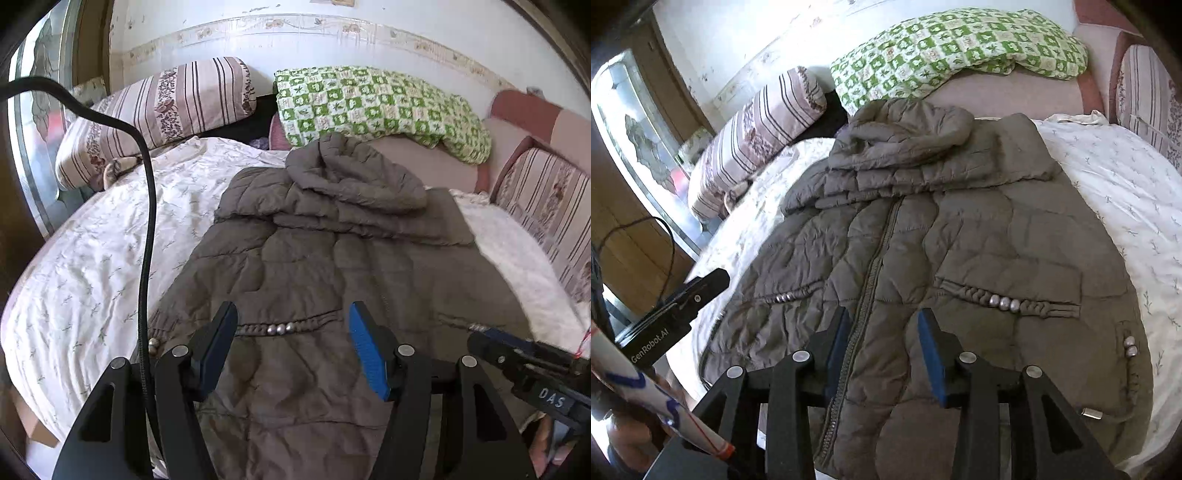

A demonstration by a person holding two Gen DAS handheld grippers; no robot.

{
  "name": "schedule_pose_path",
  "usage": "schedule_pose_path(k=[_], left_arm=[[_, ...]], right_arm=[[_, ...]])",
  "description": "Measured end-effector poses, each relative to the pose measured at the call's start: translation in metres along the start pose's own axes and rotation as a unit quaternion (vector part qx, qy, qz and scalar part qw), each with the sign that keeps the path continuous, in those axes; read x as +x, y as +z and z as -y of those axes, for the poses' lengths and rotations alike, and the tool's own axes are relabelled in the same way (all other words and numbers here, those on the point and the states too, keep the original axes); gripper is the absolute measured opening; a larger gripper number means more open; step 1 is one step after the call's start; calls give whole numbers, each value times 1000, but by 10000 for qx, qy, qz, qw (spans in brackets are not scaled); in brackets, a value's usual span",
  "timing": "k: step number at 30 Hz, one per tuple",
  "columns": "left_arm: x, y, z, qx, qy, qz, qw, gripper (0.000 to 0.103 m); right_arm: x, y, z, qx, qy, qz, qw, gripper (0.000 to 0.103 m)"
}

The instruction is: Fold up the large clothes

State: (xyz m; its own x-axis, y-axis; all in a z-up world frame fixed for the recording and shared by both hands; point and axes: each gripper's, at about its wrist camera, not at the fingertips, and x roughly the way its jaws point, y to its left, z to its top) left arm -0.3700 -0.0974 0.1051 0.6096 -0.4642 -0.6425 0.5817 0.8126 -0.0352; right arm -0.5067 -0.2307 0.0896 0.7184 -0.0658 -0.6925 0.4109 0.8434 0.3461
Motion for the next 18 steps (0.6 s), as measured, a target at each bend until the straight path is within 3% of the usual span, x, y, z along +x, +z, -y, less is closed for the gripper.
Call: schedule_pose_path(k=[10,13,18], left_arm=[[44,-67,-1,33,319,-628,9975,62],[48,-74,1,124,384,-551,9977,63],[51,-79,3,105,413,-479,9979,68]], right_arm=[[37,-39,-9,-474,-614,-283,9966,42],[41,-51,-17,-827,-865,-122,9927,43],[47,-59,-13,-869,-927,-47,9919,45]])
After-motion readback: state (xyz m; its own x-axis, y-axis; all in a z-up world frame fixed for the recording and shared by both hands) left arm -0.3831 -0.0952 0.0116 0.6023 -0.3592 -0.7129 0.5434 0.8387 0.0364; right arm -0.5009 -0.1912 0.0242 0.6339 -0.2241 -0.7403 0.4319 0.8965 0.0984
